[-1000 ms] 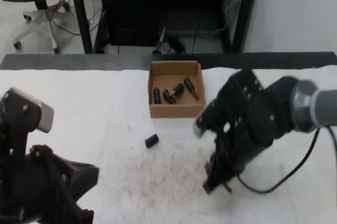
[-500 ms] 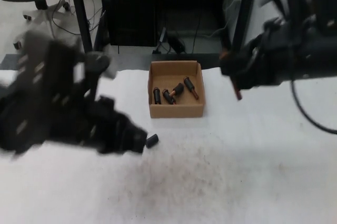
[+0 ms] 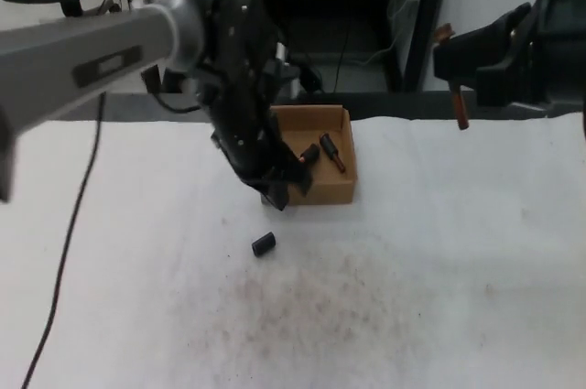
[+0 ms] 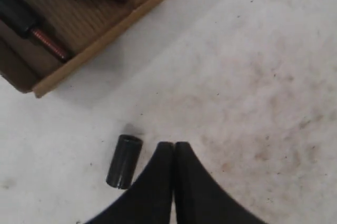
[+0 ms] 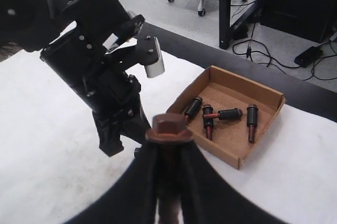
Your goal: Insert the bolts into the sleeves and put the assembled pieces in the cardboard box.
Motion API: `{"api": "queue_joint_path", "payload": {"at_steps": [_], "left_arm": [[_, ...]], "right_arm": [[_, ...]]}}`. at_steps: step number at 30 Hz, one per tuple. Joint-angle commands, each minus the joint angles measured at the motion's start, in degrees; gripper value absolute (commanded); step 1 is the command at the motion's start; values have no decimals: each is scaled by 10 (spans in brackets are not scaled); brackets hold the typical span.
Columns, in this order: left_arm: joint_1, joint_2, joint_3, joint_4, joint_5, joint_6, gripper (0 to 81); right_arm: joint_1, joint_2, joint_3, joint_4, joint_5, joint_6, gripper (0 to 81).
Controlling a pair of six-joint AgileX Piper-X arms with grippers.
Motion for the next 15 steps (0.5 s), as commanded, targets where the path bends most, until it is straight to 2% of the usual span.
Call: {"api": "queue_joint_path", "payload": {"at_steps": [1, 3, 8, 10, 15], "left_arm": [[-8, 2, -11, 18, -20, 28, 67], [-16, 6, -9, 18, -51, 53, 149], [-22, 17, -9, 27, -54, 66, 387], [-22, 19, -8, 34, -64, 66, 420], [-22, 25, -5, 40, -98, 66, 420]], "right_arm": [[-9, -5, -2, -6, -11, 4, 8], [-9, -5, -2, -9, -11, 4, 8], [-9, -5, -2, -11, -11, 4, 8], [-9, -5, -2, -11, -11, 4, 8], [-9, -5, -2, -11, -11, 4, 8]]}}
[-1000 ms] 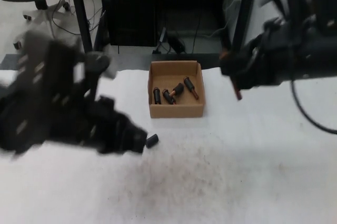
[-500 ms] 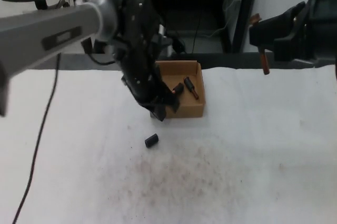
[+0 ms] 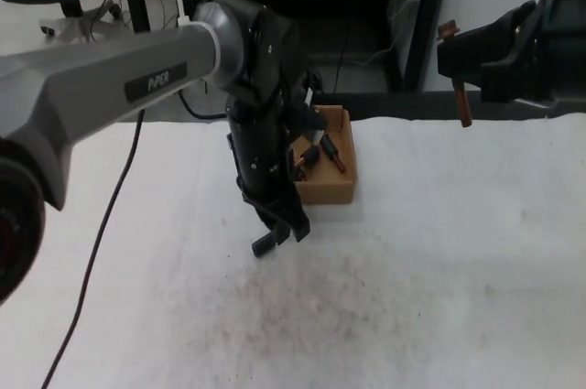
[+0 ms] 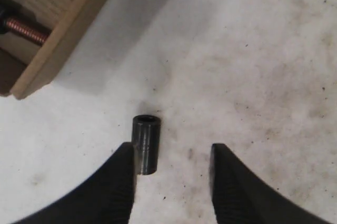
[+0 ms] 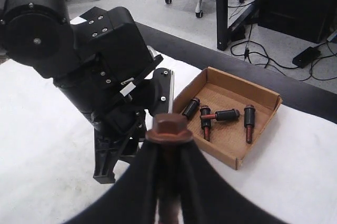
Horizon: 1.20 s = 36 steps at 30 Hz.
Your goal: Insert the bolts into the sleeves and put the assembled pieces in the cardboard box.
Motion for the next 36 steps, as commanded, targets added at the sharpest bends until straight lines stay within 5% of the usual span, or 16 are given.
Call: {"api": "queue_joint_path", "payload": {"at_steps": [1, 11, 36], "left_arm": [[0, 4, -1, 4, -18, 0, 420], [0, 16, -1, -2, -33, 84, 420], [12, 32, -1, -18, -37, 106, 420]], "right_arm": [[-3, -5, -2, -10, -5, 4, 8], [-3, -5, -2, -10, -5, 4, 8], [-3, -5, -1, -9, -5, 4, 8]]}}
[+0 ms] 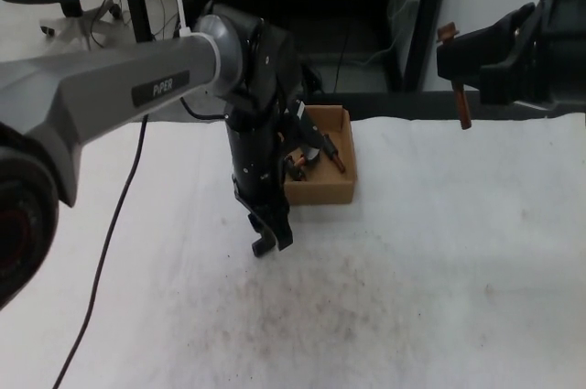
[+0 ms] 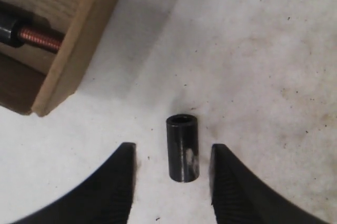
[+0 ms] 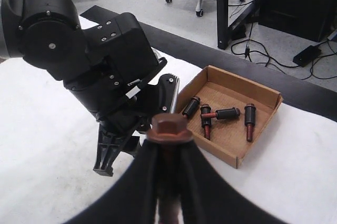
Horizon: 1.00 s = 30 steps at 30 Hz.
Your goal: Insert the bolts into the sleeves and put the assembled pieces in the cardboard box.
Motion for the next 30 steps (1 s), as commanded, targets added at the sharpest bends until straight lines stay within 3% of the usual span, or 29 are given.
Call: {"api": "queue_joint_path", "payload": {"at_steps": [1, 25, 27, 30], "left_arm": [[1, 8, -1, 2, -4, 2, 420], [2, 36, -1, 5, -33, 2, 409], [2, 38, -1, 13, -39, 2, 309], [2, 38, -1, 11, -39, 2, 11]], "right_arm": [[-3, -5, -2, -9, -5, 4, 8], [-3, -5, 3, -11, -5, 4, 8], [-3, -5, 10, -11, -5, 4, 8], [-3, -5, 25, -12, -5, 4, 8]]}}
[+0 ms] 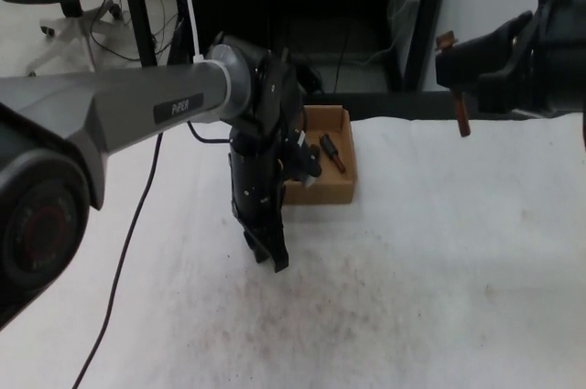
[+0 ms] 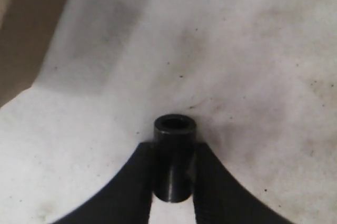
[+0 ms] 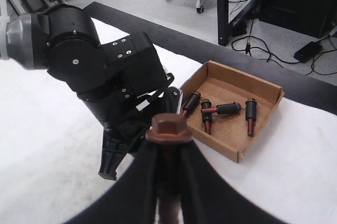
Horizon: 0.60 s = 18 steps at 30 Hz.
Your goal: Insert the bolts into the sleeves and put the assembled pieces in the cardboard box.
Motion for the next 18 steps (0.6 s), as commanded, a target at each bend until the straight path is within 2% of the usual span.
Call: {"api": "queue_joint_path", "payload": {"at_steps": [1, 12, 15, 18], "left_arm": [[2, 4, -1, -2, -15, 2, 6], [2, 4, -1, -31, 5, -23, 17], [2, 4, -1, -14, 53, -22, 133], [2, 4, -1, -14, 48, -22, 281]], "right_arm": [[-3, -5, 12, -8, -5, 4, 8], [-3, -5, 20, -23, -5, 7, 8], [-3, -5, 20, -32, -5, 14, 8], [-3, -5, 20, -38, -5, 19, 8]]}}
